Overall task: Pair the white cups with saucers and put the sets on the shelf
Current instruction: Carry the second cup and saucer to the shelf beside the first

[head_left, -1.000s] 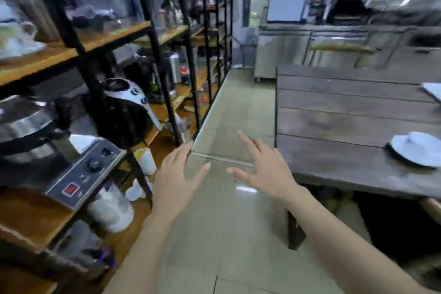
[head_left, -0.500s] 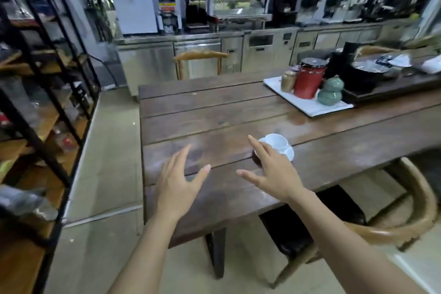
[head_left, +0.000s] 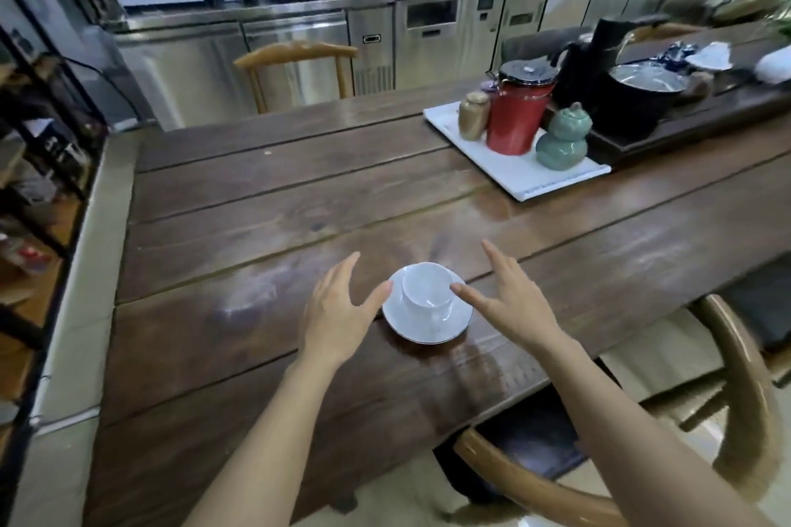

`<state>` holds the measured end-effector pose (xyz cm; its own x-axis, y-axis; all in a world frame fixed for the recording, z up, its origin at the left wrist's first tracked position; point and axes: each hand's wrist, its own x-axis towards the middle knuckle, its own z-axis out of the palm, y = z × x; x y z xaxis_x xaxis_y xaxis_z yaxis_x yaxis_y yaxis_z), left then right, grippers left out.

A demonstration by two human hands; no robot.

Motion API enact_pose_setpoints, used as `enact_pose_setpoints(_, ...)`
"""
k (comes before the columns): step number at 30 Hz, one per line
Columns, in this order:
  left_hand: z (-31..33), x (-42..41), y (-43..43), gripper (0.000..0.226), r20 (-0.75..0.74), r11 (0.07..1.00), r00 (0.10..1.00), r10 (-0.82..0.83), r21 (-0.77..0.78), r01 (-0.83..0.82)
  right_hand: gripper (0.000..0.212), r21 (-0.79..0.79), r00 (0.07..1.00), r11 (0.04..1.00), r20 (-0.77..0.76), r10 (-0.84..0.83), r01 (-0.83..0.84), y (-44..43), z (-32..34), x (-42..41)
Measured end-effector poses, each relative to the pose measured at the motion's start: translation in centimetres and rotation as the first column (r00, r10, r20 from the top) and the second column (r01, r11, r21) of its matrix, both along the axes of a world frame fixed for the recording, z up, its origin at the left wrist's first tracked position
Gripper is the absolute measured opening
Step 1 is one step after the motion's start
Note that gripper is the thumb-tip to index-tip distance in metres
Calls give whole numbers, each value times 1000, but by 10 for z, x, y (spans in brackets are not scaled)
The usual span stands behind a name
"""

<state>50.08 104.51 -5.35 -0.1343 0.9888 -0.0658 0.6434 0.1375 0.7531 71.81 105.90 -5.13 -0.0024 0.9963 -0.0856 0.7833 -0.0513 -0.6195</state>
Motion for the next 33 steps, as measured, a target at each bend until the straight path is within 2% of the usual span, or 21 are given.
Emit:
enact_pose_setpoints(3,-27,20,24,73,105,990,991,78,-123,-65,82,-110,990,994,-133,-43,28,26,-25,14)
enact_pose_setpoints(6,-48,36,44,82,307,943,915,263,-283,-176,60,-260,949,963,-279,-148,74,45,-45,17)
enact_pose_setpoints(8,-58,44,52,87,368,893,859,357,-405,-197,41,-340,919,939,-355,-173,46,56,-59,16)
enact_pose_setpoints(10,-61,50,55,71,421,848,806,415,-499,-176,38,-396,898,918,-404,-178,4,63,-69,14)
enact_pose_setpoints(12,-62,52,57,45,462,830,772,437,-537,-148,47,-449,883,893,-431,-187,-30,69,-74,14)
enact_pose_setpoints(15,-62,48,57,36,500,825,743,444,-552,-121,54,-497,848,866,-480,-223,-54,72,-73,12)
enact_pose_setpoints(19,-56,39,43,42,563,839,681,468,-526,-142,29,-440,816,891,-553,-167,-116,68,-70,3)
enact_pose_setpoints(22,-49,21,20,51,593,836,615,519,-500,-224,41,-425,791,892,-595,-145,-157,56,-56,-19)
enact_pose_setpoints(26,-30,-23,-32,47,663,834,507,551,-436,-338,22,-353,762,900,-646,-37,-255,24,-30,-75)
enact_pose_setpoints(29,-13,-65,-90,49,674,801,453,584,-386,-458,35,-313,725,881,-687,48,-355,-17,-11,-127)
enact_pose_setpoints(33,12,-118,-189,40,702,724,368,609,-305,-618,40,-286,678,813,-715,171,-507,-92,12,-201)
